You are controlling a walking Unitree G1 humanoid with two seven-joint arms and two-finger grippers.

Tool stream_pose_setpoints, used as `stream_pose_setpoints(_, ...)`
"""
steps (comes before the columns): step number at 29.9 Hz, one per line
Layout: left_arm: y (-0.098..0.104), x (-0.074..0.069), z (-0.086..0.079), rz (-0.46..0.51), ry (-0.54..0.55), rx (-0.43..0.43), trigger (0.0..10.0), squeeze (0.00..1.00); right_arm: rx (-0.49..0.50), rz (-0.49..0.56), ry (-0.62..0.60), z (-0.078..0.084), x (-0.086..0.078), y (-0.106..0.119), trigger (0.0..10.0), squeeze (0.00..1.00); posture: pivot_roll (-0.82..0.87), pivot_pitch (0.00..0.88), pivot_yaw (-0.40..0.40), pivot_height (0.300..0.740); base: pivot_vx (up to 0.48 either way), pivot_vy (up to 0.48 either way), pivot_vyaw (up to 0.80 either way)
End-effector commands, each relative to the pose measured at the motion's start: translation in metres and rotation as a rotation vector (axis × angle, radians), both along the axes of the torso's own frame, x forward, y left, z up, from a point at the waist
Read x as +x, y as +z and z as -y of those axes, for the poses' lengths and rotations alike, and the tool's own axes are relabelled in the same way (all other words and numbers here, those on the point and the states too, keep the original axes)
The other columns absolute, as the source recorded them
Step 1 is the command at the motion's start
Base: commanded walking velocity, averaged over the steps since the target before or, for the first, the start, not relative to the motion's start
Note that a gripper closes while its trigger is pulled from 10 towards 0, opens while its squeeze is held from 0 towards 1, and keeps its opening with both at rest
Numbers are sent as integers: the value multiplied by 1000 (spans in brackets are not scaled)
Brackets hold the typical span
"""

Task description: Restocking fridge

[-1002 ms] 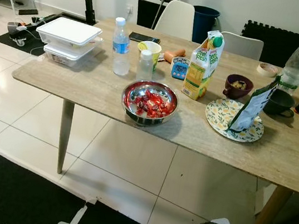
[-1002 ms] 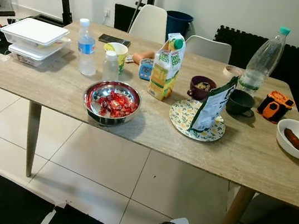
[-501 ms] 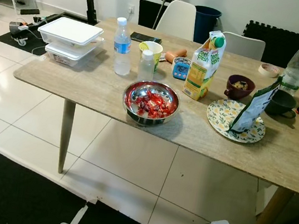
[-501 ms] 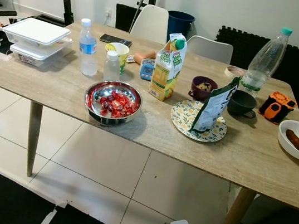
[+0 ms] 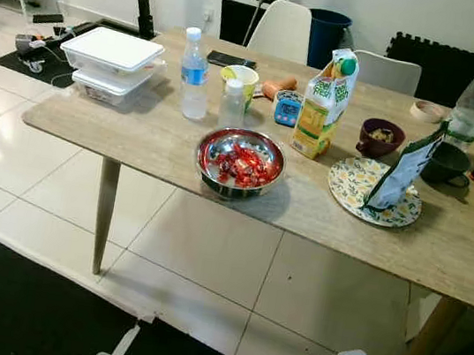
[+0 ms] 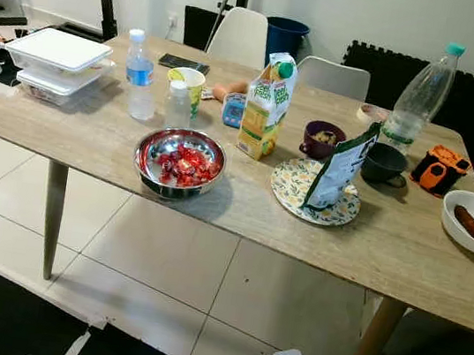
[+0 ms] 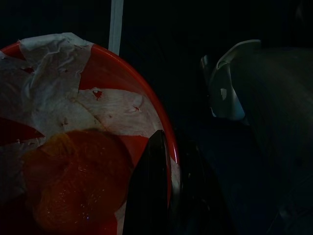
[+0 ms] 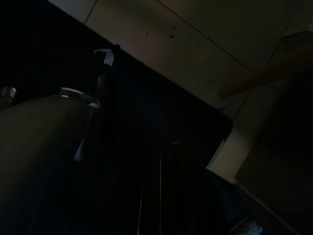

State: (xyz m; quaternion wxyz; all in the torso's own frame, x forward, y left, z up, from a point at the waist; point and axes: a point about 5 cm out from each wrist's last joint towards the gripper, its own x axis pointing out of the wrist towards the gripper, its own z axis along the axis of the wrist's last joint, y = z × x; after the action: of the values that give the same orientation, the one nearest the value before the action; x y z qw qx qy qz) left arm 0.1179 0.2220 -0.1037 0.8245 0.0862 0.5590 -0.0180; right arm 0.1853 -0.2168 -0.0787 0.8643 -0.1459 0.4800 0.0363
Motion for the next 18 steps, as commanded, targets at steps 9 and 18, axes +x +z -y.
stream_pose_setpoints(9, -4, -8, 10, -28, -17, -28, 10000, 0, -6, -20, -20, 5, -6, -2, 10000, 0, -39, 84, -36, 740, 0, 0, 0)
stream_pose_setpoints(18, -5, -8, 12, -28, -19, -30, 10000, 0, -9, -24, -16, 5, -7, -2, 10000, 0, -40, 84, -37, 740, 0, 0, 0)
